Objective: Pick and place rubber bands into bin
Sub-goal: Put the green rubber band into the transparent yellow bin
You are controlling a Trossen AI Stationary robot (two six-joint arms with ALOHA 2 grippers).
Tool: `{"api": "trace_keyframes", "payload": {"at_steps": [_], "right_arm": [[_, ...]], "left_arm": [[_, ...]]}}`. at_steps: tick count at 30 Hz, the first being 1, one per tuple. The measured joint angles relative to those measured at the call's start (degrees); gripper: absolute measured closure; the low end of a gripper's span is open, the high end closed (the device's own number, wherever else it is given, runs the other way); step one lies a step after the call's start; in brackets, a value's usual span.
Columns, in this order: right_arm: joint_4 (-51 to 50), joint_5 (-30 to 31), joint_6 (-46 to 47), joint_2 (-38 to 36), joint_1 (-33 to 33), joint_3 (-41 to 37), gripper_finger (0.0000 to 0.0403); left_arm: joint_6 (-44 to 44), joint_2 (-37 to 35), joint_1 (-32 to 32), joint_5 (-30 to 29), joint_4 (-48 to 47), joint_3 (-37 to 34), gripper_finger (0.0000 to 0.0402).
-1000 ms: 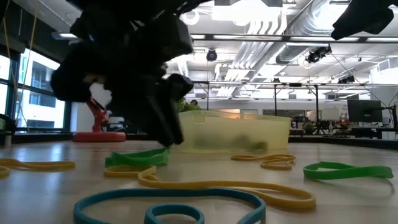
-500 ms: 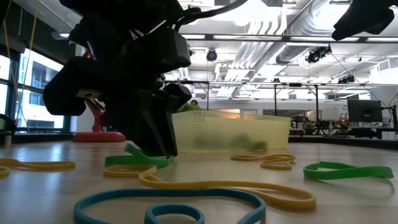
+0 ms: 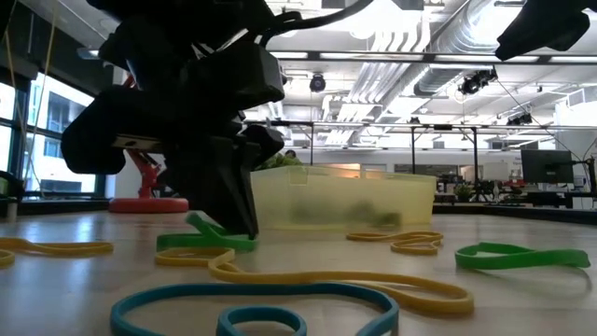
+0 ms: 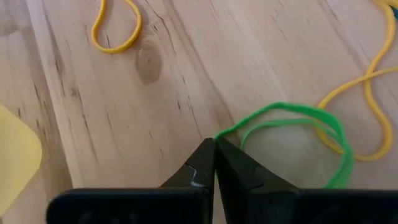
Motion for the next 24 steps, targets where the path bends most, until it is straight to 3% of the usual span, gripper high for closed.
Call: {"api": "trace_keyframes", "payload": {"at_steps": [10,24], "right_arm": [[0.2,0.1,0.1,0.0,0.0,0.0,0.0258],[0.5,0.0,0.0,0.0,0.0,0.0,0.0258]], "left_arm": [[1.5,0.0,0.1,-1.8,-0.6,4.2,0.0401],[13.2,0.0,0.6,-7.4,-11.6,21.0,0.0401]]}}
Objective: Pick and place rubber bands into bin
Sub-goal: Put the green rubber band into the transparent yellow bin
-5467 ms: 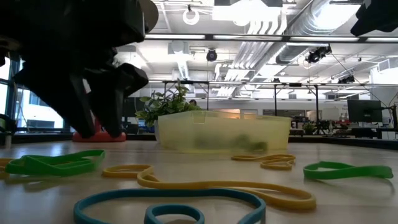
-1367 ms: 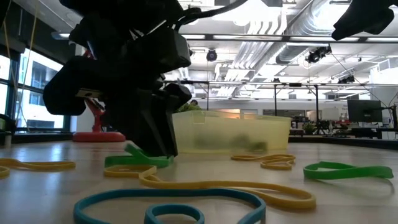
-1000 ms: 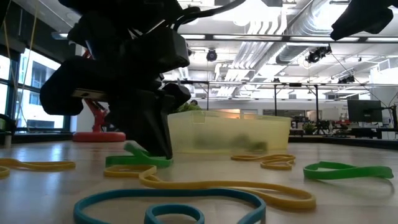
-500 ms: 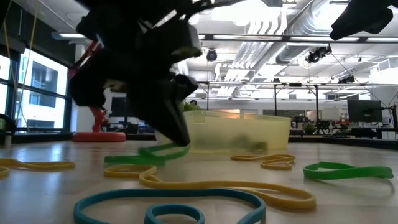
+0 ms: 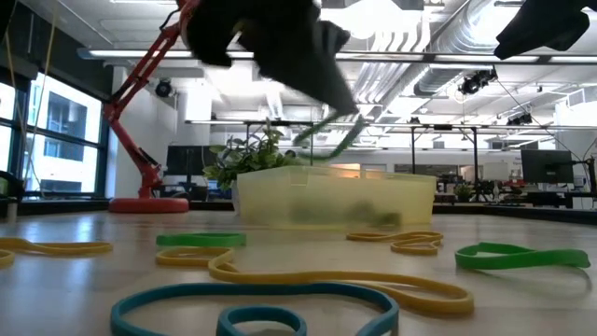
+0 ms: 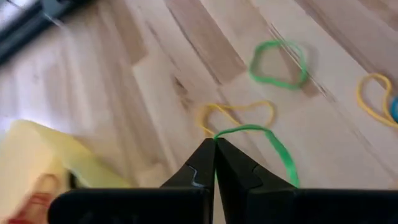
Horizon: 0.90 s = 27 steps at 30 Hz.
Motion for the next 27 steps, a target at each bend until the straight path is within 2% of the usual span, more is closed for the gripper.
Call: {"api": "trace_keyframes", "payload": {"at_steps": [6,13,21,27], "right_arm": [[0.0,0.0,-0.3,0.0,0.0,0.0,0.0258],[0.0,0.8,-0.3,0.0,0.0,0.0,0.0258],[0.0,2.9,-0.5,0.0,0.0,0.0,0.0258],[-0.3,2.8,-0.4,0.0,-0.9,0.0,0.0258]], "left_arm": [[3.7,0.0,4.8,-2.8,-4.1,5.7,0.0402],[4.0,0.0,14.8,-2.6,-4.3,6.1,0.0402],[3.9,1.2,23.7,-0.8,1.1,6.1,0.0402],[3.4,5.1,25.3,2.8,4.9,6.0,0.0401]]}}
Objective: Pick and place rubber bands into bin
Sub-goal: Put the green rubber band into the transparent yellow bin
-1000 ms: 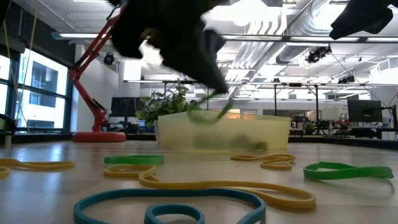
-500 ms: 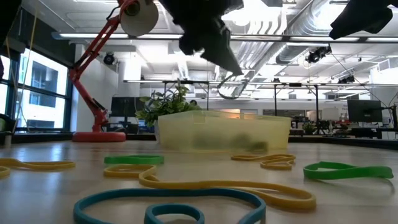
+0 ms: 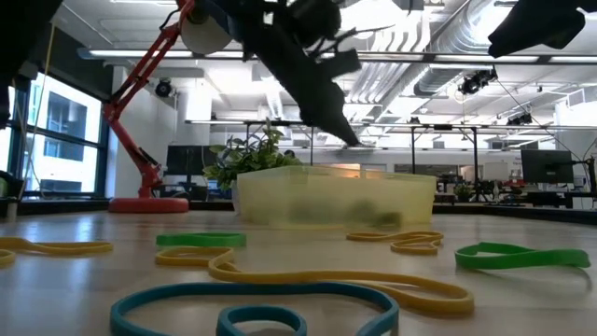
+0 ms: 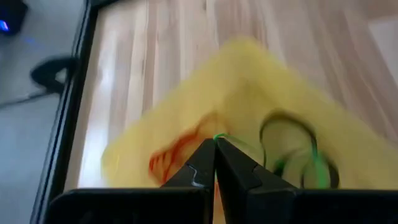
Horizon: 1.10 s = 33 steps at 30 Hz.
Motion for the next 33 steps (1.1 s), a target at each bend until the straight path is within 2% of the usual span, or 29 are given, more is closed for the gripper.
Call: {"api": "trace_keyframes", "payload": {"at_steps": [9,20,25,33], "right_arm": [[0.0,-0.4,-0.1,0.0,-1.8,0.0,0.0258],[0.0,-1.1,-1.4,0.0,-3.2,0.0,0.0258],[-0.1,-1.1,-1.6,0.0,-3.2,0.0,0.0258],[-0.1,-1.5,-1.5,0.0,-3.2,0.0,0.0258]], "left_arm": [[-4.0,5.8,0.0,2.4,4.0,0.2,0.0401],[-5.0,6.8,-0.5,3.0,7.4,0.2,0.0389],[-5.0,6.8,-0.4,6.7,9.8,0.2,0.0355],[-5.6,6.8,-0.4,9.8,9.9,0.2,0.0261]]}}
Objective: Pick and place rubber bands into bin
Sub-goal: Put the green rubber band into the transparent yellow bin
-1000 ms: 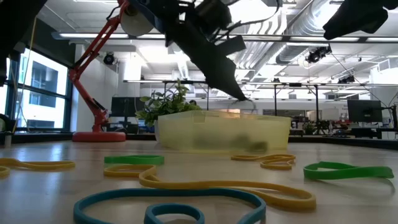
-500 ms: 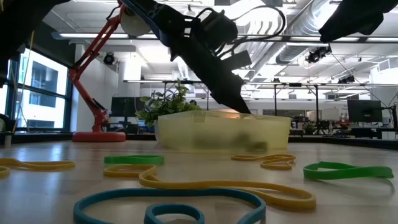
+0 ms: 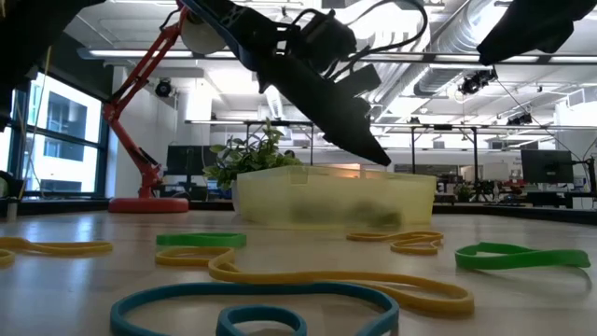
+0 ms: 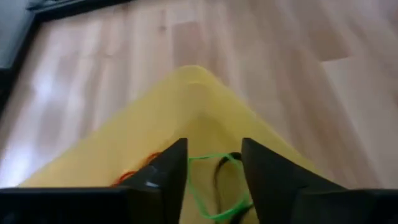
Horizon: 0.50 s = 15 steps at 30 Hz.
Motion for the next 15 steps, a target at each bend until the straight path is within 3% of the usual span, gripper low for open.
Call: {"api": "trace_keyframes", "payload": {"at_steps": [7,15], "right_arm": [[0.0,-0.3,-0.1,0.0,0.0,0.0,0.0258],[-0.1,0.5,-1.4,0.0,0.0,0.0,0.0258]], "left_arm": [[2.6,-5.2,-1.4,9.7,-8.0,0.0,0.0232],[8.4,-13.1,-10.6,6.8,-27.8,0.1,0.0270]]}}
